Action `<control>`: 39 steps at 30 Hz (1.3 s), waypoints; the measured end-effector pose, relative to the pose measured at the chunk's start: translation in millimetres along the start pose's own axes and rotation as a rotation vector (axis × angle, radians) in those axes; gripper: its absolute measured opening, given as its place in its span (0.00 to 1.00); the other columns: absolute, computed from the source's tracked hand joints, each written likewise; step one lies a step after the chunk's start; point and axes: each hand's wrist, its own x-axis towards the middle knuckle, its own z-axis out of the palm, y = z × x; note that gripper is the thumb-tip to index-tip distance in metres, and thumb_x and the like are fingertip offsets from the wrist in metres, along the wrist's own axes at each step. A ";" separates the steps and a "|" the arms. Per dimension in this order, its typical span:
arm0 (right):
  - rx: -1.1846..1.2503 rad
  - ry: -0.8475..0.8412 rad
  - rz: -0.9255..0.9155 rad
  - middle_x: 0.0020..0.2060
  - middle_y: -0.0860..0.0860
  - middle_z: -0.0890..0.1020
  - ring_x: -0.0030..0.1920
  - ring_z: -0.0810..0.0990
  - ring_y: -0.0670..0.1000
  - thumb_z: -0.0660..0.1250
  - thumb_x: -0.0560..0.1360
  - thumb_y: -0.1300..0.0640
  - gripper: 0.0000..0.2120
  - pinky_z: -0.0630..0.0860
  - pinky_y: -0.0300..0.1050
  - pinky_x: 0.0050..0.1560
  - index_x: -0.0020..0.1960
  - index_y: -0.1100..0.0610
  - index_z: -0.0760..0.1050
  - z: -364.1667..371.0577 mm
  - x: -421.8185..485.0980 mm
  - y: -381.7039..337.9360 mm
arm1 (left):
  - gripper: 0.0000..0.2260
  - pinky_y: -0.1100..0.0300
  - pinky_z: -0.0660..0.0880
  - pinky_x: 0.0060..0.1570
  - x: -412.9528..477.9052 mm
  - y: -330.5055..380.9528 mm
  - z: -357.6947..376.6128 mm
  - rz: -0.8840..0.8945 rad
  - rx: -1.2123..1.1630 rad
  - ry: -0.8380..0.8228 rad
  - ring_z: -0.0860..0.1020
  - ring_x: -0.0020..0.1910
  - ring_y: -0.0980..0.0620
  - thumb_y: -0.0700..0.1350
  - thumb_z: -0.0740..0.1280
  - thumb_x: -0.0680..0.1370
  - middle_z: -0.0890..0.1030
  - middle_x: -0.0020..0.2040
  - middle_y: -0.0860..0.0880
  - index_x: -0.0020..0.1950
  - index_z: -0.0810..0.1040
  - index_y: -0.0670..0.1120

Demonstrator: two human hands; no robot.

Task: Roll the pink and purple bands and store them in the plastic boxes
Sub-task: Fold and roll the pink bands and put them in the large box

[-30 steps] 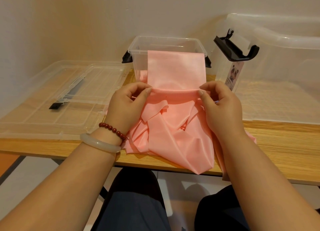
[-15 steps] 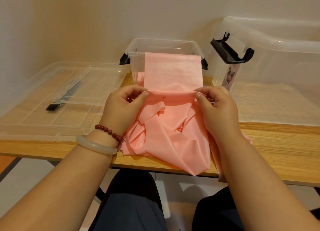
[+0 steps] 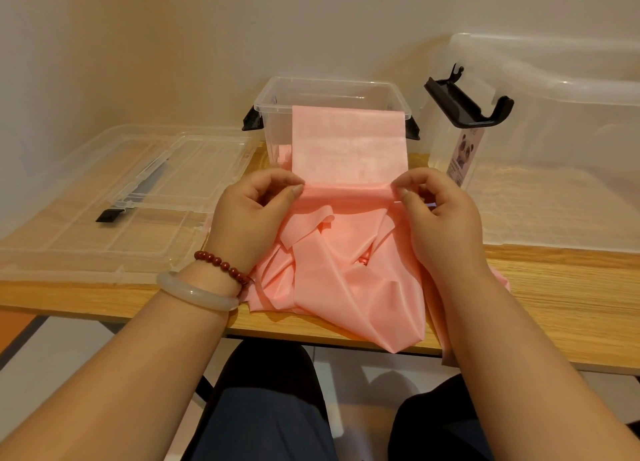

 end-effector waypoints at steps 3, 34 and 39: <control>-0.001 -0.024 0.022 0.49 0.44 0.79 0.45 0.73 0.29 0.69 0.76 0.59 0.08 0.67 0.21 0.44 0.51 0.46 0.78 -0.3 0.9 0.8 | 0.08 0.66 0.78 0.44 -0.9 0.5 -1.4 -0.033 0.013 -0.028 0.78 0.43 0.55 0.46 0.72 0.74 0.82 0.44 0.51 0.47 0.80 0.60; -0.005 -0.009 0.028 0.50 0.46 0.79 0.47 0.74 0.33 0.69 0.77 0.56 0.05 0.67 0.22 0.45 0.46 0.47 0.80 0.2 1.6 2.4 | 0.07 0.69 0.75 0.44 1.2 -2.7 -0.9 -0.036 0.045 -0.012 0.77 0.44 0.63 0.46 0.69 0.77 0.80 0.45 0.59 0.44 0.80 0.59; -0.005 -0.001 0.004 0.50 0.47 0.79 0.47 0.74 0.34 0.68 0.78 0.57 0.05 0.66 0.23 0.45 0.46 0.47 0.80 1.1 0.8 2.0 | 0.05 0.68 0.76 0.42 0.3 -2.1 -0.1 -0.050 0.022 0.012 0.78 0.44 0.61 0.46 0.69 0.77 0.81 0.44 0.59 0.45 0.79 0.58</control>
